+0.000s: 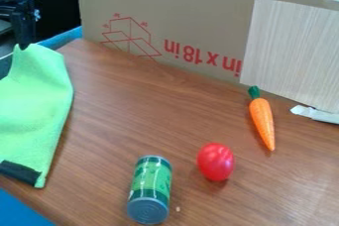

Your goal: Take the fabric and put it on the left

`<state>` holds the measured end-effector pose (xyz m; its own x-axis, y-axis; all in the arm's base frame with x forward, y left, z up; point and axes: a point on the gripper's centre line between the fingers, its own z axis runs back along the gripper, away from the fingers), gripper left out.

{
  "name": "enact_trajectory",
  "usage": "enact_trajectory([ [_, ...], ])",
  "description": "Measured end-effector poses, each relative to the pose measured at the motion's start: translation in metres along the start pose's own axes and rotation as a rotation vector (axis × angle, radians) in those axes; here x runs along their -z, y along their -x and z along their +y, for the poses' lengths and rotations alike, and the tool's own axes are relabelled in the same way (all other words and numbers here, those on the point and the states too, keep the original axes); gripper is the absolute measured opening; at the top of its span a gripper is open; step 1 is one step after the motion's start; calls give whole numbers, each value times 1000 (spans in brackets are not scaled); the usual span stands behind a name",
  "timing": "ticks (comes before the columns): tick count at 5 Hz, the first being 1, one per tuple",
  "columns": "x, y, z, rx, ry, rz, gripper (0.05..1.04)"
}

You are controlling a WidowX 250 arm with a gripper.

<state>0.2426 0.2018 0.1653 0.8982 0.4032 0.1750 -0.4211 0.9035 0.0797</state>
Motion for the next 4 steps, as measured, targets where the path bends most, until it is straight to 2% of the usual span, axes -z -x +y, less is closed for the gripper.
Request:
enact_trajectory([
  [2, 22, 2, 6, -8, 14, 67, 1001],
  [3, 36, -2, 15, -23, -21, 69, 1001],
  [4, 49, -7, 22, -31, -73, 41, 1001],
])
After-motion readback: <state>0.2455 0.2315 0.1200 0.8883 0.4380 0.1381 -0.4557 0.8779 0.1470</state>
